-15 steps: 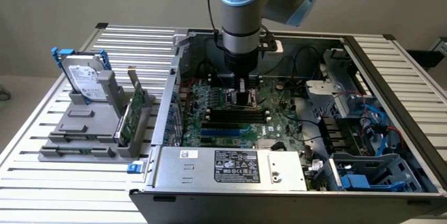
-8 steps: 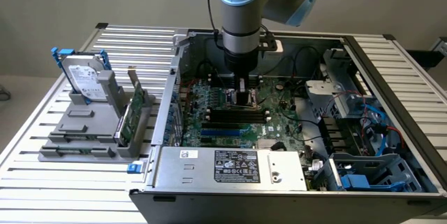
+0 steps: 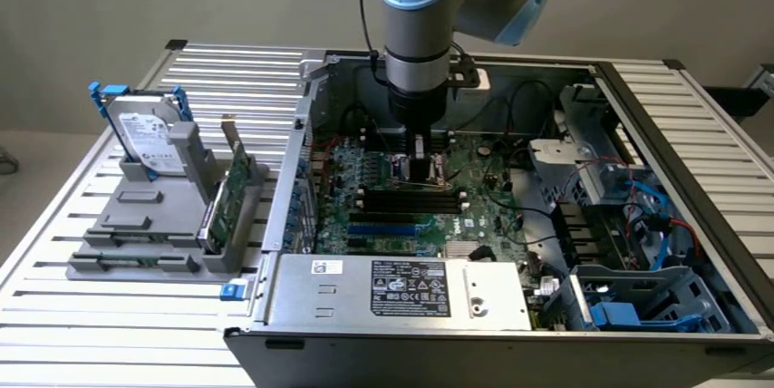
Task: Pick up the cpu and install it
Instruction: 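Place the cpu into insertion slot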
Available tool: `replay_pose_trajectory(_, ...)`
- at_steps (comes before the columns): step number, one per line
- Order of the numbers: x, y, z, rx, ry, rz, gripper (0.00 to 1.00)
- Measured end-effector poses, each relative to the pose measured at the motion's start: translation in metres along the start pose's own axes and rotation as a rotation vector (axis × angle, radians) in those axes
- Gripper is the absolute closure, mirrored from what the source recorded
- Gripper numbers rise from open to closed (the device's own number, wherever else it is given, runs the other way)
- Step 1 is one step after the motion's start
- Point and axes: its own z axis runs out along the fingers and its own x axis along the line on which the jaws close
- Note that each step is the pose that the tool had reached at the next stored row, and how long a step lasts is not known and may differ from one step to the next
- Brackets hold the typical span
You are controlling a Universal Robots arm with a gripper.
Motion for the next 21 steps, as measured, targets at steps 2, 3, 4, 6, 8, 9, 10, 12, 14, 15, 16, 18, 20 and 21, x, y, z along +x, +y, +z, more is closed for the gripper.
replay_pose_trajectory(2, 0.0, 0.0, 0.0, -0.0001, 0.0001, 0.0, 0.37)
replay_pose_trajectory(3, 0.0, 0.0, 0.0, -0.0001, 0.0001, 0.0, 0.37)
replay_pose_trajectory(4, 0.0, 0.0, 0.0, -0.0001, 0.0002, 0.0, 0.37)
replay_pose_trajectory(6, 0.0, 0.0001, -0.0013, 0.0001, -0.0001, 0.0, 0.37)
replay_pose_trajectory(8, 0.0, 0.0004, -0.0042, 0.0, 0.0002, 0.0, 0.37)
replay_pose_trajectory(9, 0.0, 0.0006, -0.0061, -0.0001, 0.0002, 0.0, 0.37)
replay_pose_trajectory(10, 0.001, 0.0009, -0.0084, -0.0001, 0.0003, 0.0, 0.37)
replay_pose_trajectory(12, 0.001, 0.0014, -0.0142, -0.0001, 0.0006, 0.0, 0.37)
replay_pose_trajectory(14, 0.001, 0.0021, -0.0213, 0.0, 0.0011, 0.0, 0.37)
replay_pose_trajectory(15, 0.001, 0.0025, -0.0246, -0.0001, 0.0015, 0.0, 0.4)
replay_pose_trajectory(16, 0.002, 0.0028, -0.0279, 0.0001, 0.0017, 0.0, 0.46)
replay_pose_trajectory(18, 0.002, 0.0036, -0.0347, 0.0001, 0.0024, 0.0, 0.58)
replay_pose_trajectory(20, 0.002, 0.0047, -0.0402, 0.0012, 0.0033, 0.001, 0.64)
replay_pose_trajectory(21, 0.002, 0.0055, -0.0418, 0.0017, 0.0031, 0.003, 0.64)
